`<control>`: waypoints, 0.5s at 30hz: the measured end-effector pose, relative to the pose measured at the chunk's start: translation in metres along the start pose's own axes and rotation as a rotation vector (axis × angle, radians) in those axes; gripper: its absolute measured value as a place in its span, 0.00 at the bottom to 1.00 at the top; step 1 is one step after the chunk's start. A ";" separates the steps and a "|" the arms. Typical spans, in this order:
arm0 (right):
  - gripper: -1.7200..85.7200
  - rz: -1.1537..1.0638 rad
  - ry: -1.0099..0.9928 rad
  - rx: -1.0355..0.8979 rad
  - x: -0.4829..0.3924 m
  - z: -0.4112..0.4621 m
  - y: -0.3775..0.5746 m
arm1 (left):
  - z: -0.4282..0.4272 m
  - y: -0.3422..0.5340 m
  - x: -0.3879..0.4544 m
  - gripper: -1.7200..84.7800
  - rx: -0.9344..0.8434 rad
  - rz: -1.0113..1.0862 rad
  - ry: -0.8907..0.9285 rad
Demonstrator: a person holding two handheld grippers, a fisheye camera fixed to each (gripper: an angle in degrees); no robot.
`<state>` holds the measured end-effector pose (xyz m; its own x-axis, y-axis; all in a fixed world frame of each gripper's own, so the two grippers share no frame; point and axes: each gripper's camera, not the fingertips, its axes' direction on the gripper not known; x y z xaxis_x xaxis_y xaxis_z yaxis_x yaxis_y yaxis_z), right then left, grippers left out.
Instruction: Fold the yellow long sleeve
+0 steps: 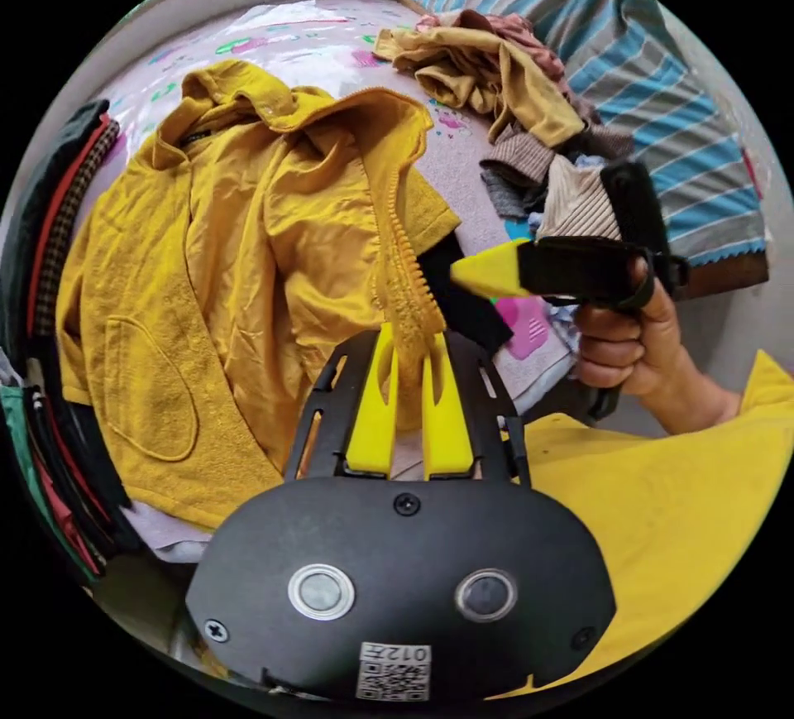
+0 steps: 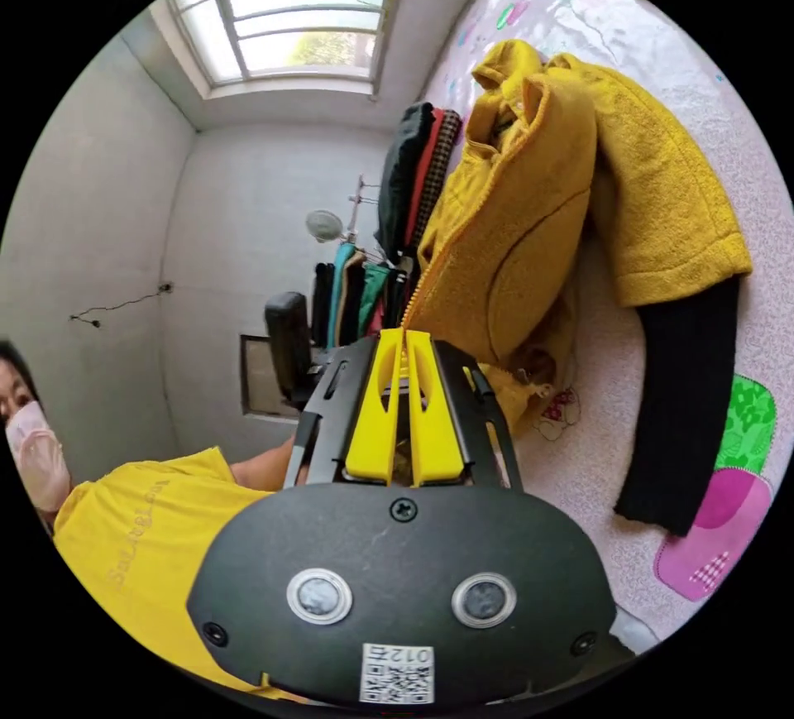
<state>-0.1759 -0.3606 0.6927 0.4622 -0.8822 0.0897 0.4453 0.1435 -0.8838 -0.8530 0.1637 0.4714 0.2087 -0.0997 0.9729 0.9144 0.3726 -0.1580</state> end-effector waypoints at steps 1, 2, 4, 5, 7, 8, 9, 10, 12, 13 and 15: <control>0.03 -0.023 0.001 0.070 -0.001 -0.015 -0.003 | -0.024 0.001 -0.018 0.07 0.066 -0.024 0.072; 0.03 -0.034 0.017 0.103 -0.001 -0.023 -0.005 | -0.036 0.002 -0.027 0.07 0.097 -0.037 0.105; 0.04 -0.017 0.147 0.204 0.012 -0.044 -0.008 | -0.084 0.005 -0.063 0.09 0.207 -0.089 0.203; 0.04 -0.005 0.173 0.207 0.018 -0.045 -0.009 | -0.095 0.005 -0.071 0.09 0.228 -0.095 0.218; 0.05 0.041 0.281 0.131 0.045 -0.027 -0.012 | -0.130 0.005 -0.105 0.10 0.275 -0.125 0.276; 0.06 0.047 0.311 0.105 0.050 -0.018 -0.012 | -0.136 0.005 -0.113 0.10 0.281 -0.132 0.284; 0.06 0.048 0.375 0.042 0.059 0.005 -0.011 | -0.145 0.005 -0.129 0.10 0.283 -0.148 0.297; 0.07 0.031 0.438 -0.019 0.063 0.033 -0.009 | -0.150 0.007 -0.145 0.10 0.278 -0.168 0.310; 0.11 -0.052 0.536 -0.122 0.059 0.081 -0.007 | -0.151 0.010 -0.169 0.11 0.269 -0.202 0.344; 0.13 -0.129 0.621 -0.178 0.051 0.114 -0.005 | -0.150 0.013 -0.184 0.11 0.264 -0.224 0.374; 0.15 -0.239 0.737 -0.225 0.038 0.158 -0.002 | -0.149 0.015 -0.202 0.11 0.254 -0.244 0.420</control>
<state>-0.0383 -0.3234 0.7706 -0.2857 -0.9578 0.0316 0.2666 -0.1111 -0.9574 -0.8303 0.0521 0.2474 0.1694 -0.5512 0.8170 0.8517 0.4989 0.1601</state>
